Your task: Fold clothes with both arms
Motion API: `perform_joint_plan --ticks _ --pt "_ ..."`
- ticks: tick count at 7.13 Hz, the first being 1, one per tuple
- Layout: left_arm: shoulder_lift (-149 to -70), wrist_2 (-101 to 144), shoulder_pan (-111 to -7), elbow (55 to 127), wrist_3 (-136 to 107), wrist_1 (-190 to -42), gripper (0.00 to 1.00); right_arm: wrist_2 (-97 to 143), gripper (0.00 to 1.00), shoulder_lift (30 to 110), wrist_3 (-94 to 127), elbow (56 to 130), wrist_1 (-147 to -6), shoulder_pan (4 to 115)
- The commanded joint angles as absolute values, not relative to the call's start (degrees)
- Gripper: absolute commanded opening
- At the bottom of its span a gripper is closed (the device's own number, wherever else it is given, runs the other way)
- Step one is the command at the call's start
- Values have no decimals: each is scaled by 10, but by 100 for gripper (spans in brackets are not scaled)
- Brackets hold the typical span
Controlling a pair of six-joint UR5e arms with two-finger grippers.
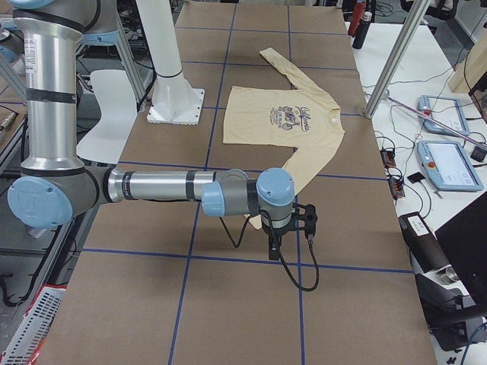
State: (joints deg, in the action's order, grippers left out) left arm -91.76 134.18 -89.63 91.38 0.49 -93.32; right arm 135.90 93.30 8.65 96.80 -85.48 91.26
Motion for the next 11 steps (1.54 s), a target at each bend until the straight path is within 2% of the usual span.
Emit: perform_joint_plan --ticks 1,2,6,9,11 --pt "-941 1342 -895 951 2 -929 100 1360 100 931 86 996 -854 911" --pt "-947 1347 -894 991 2 -926 100 1363 100 920 86 995 -848 904" --pt "-945 1389 -846 992 -5 -1035 100 1383 100 911 131 981 -790 790" --pt "-955 1405 -794 993 -78 -1041 100 1348 100 891 190 899 -630 700" --pt "-952 1399 -792 992 -101 -1073 100 1332 100 899 333 876 -521 652"
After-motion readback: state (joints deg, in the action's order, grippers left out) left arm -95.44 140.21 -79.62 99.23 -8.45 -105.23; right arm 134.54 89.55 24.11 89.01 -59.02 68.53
